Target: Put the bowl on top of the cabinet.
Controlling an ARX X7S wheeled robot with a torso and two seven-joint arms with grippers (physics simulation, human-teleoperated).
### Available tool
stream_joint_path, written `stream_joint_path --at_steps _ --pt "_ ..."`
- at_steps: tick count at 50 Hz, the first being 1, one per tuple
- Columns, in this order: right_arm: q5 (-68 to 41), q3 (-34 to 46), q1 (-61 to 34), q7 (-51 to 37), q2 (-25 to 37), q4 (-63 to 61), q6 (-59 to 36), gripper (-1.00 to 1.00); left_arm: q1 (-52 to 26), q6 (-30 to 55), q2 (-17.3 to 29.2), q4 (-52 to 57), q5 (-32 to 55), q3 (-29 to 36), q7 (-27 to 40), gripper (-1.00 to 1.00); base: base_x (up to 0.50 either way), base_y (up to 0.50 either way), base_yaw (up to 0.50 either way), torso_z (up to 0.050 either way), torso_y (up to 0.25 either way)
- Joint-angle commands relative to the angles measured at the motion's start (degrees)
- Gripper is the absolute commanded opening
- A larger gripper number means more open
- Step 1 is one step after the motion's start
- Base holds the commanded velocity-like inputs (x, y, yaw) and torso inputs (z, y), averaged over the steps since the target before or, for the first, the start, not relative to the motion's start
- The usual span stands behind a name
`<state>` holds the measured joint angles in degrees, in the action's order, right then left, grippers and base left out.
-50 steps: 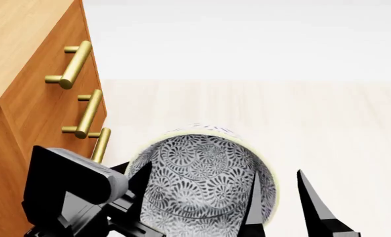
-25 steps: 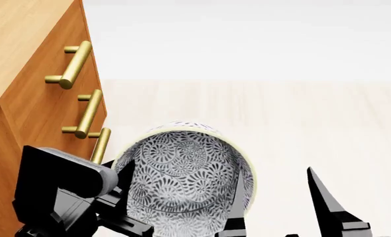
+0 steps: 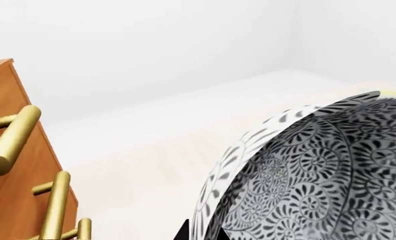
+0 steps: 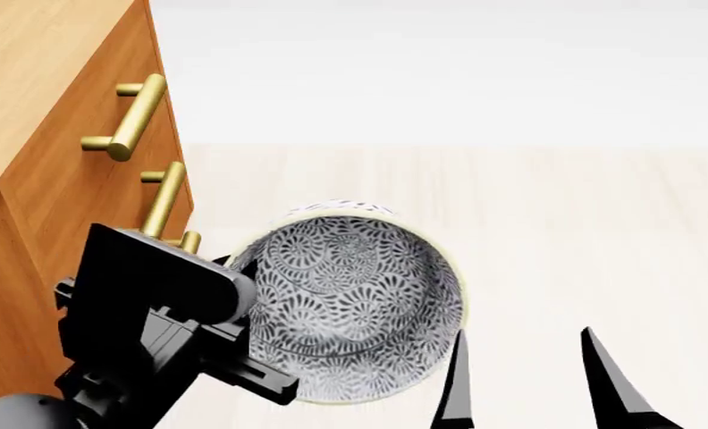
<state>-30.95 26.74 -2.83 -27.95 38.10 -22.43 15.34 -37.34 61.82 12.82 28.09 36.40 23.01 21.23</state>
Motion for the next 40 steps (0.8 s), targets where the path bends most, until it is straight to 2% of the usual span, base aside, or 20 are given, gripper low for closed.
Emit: stream_joint_path --at_steps 1,7,14,17,19,21,24,27,30,40 --pt "-3.1 -4.3 6.4 3.6 -0.9 3.1 10.8 1.00 -6.5 5.5 -2.7 -2.0 -4.4 2.3 4.7 -1.00 0.00 0.00 0.00 0.000 0.000" --pt "-7.5 -7.1 11.9 8.7 -3.9 8.1 23.4 1.00 -10.9 10.0 -3.0 -1.6 -5.6 6.4 6.5 -1.00 0.00 0.00 0.00 0.000 0.000" --pt "-14.5 -7.9 12.4 13.3 -5.7 12.8 28.0 1.00 -15.9 13.2 -4.9 -2.9 -4.5 9.3 5.2 -1.00 0.00 0.00 0.00 0.001 0.001" --pt "-19.5 -7.9 12.7 16.7 -5.9 13.5 29.8 1.00 -17.5 18.6 -8.3 -5.1 0.8 3.4 3.4 -1.00 0.00 0.00 0.00 0.000 0.000" --pt "-20.9 -7.9 12.5 17.3 -6.2 14.0 30.0 1.00 -18.8 20.1 -8.5 -4.9 1.5 3.8 3.5 -1.00 0.00 0.00 0.00 0.000 0.000" --pt "-21.9 -8.2 12.6 17.6 -6.0 13.9 30.2 1.00 -23.1 24.8 -9.1 -5.1 0.3 6.3 6.2 -1.00 0.00 0.00 0.00 0.000 0.000" --pt "-21.8 -8.2 12.1 17.6 -6.3 14.4 29.8 1.00 -28.5 27.3 -10.0 -7.5 0.9 7.9 6.2 -1.00 0.00 0.00 0.00 0.000 0.000" --pt "-21.2 -7.9 11.8 17.5 -6.5 14.5 29.4 1.00 -32.9 27.8 -10.4 -10.9 2.4 9.9 6.6 -1.00 0.00 0.00 0.00 0.000 0.000" --pt "-21.9 -8.1 12.0 17.7 -6.3 14.4 29.4 1.00 -38.0 27.6 -11.7 -19.2 4.6 7.6 7.1 -1.00 0.00 0.00 0.00 0.000 0.003" --pt "-21.3 -8.8 13.4 17.5 -6.0 12.7 30.0 1.00 -45.0 25.4 -12.6 -31.6 12.2 2.6 10.9 -1.00 0.00 0.00 0.00 0.000 0.000"
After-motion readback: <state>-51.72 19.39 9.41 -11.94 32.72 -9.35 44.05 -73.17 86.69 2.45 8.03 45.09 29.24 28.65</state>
